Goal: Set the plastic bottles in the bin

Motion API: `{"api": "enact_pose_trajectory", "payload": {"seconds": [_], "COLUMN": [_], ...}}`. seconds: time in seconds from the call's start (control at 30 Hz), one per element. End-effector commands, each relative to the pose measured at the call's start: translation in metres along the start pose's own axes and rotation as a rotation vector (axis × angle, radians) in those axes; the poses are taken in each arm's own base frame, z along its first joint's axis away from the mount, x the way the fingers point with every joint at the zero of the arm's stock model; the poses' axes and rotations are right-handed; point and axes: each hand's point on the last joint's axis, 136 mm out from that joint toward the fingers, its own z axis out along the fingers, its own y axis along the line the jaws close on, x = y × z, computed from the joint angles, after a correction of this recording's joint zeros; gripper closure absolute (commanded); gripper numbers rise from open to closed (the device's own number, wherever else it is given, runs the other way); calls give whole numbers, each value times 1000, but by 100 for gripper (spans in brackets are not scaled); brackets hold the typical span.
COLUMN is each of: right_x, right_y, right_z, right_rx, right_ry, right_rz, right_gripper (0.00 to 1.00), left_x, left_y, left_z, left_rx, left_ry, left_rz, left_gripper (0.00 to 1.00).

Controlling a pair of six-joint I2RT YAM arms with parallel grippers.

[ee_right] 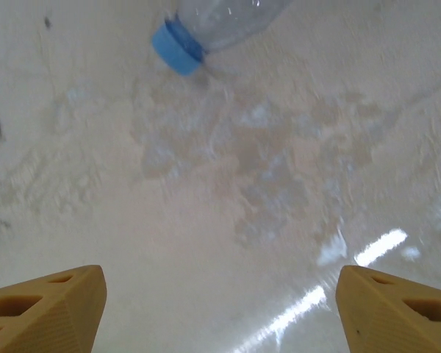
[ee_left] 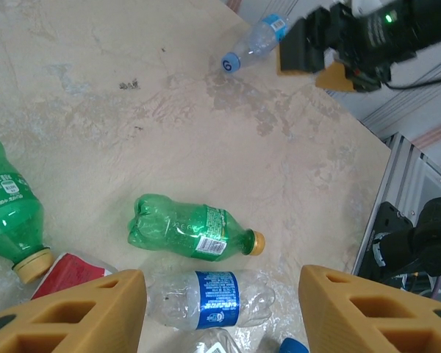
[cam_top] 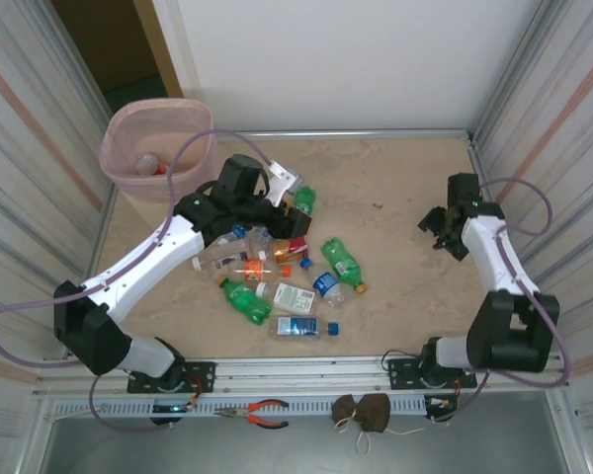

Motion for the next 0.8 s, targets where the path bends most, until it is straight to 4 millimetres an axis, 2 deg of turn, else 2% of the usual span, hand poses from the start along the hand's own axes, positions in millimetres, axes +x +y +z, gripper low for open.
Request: {"api": "enact_pose_trajectory", "payload": {"seconds": [0.0, 0.17, 0.5, 0.63, 0.77], "right_x": [-46, -89, -117, -134, -152], "right_y": [12, 17, -6, 9, 22], "right_z": [3, 28, 85, 106, 116], "right_rx": [-27, 29, 48, -44, -69], "right_ry": [-62, -66, -10, 2, 2], "right_rz": [44, 65, 241, 251, 241], "right_gripper": [16, 3, 1, 1, 1], "left_x": [0, -1, -3, -3, -4], "left_y": [-5, -3, 2, 3, 3], "left_z": [-2, 2, 9, 12, 13], "left_rx": [21, 39, 68, 75, 80], "left_ry": [-13, -20, -14, -11, -7], "left_rz": [13, 5, -10, -12, -21], "left_gripper": [43, 43, 43, 42, 42]}}
